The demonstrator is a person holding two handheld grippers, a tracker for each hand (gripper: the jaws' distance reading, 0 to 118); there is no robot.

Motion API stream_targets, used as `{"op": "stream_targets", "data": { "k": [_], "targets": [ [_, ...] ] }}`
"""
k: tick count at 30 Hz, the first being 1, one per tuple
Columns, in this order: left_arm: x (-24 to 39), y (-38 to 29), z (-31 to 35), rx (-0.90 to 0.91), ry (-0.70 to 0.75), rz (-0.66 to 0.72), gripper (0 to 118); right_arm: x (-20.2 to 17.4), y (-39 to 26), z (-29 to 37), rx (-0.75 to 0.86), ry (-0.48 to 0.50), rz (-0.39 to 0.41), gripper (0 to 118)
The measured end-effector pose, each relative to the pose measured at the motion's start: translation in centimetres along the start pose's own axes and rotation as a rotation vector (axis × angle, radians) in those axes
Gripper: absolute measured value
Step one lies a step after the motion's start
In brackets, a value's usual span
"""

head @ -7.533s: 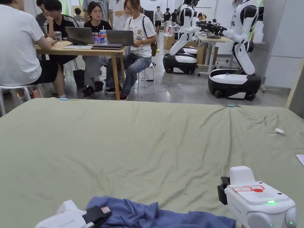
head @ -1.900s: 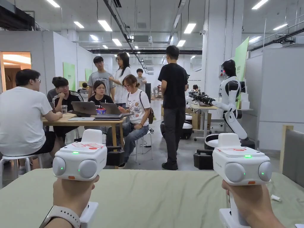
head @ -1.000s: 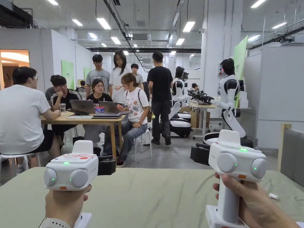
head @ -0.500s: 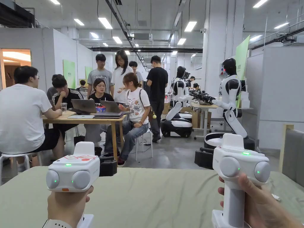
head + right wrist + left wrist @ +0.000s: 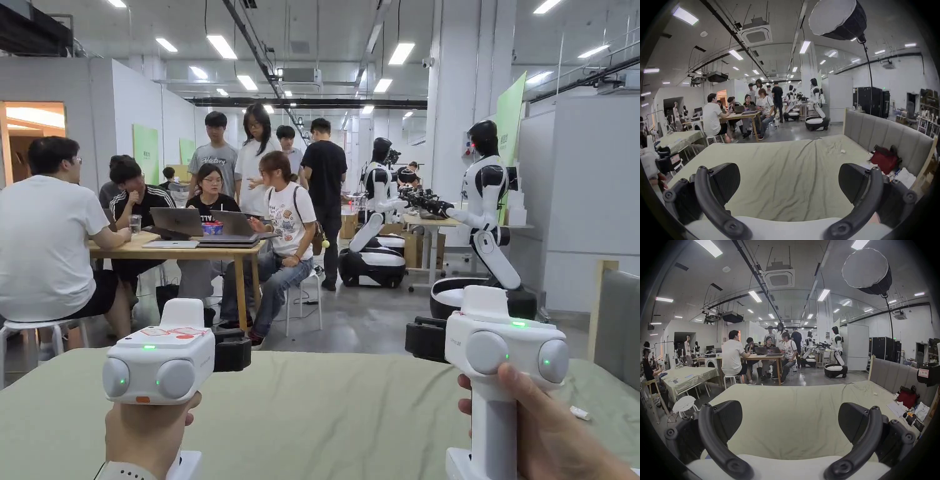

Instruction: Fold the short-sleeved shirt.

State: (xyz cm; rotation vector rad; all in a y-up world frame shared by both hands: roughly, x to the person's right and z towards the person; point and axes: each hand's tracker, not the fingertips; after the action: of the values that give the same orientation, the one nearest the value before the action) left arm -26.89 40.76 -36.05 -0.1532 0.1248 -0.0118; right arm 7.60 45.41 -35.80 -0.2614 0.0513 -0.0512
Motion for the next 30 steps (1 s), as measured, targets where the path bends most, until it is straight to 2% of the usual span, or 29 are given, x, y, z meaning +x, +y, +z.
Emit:
{"op": "stream_targets", "data": {
  "k": [2,4,8,11,14,30],
  "targets": [
    [0.0,0.0,0.0,0.003,0.000,-0.005,118,-0.3,-0.2,0.2,0.029,-0.033,0.058,118],
    [0.0,0.0,-0.1,0.003,0.002,-0.005,118,-0.5,-0.5,-0.2,0.024,-0.053,0.072,118],
    [0.0,0.1,-0.5,0.006,0.001,0.005,118,-1.7,-1.0,0.2,0.098,-0.149,0.151,118],
    [0.1,0.0,-0.8,0.007,-0.001,-0.003,118,-2.1,-1.0,0.6,0.082,-0.128,0.176,118],
    [0.2,-0.2,-0.7,0.004,-0.001,-0.005,118,-2.1,-0.8,0.5,0.039,-0.087,0.147,118],
    [0.2,-0.2,-0.3,0.002,0.002,-0.002,118,-1.5,-0.7,0.0,0.031,-0.055,0.110,118]
  ]
}}
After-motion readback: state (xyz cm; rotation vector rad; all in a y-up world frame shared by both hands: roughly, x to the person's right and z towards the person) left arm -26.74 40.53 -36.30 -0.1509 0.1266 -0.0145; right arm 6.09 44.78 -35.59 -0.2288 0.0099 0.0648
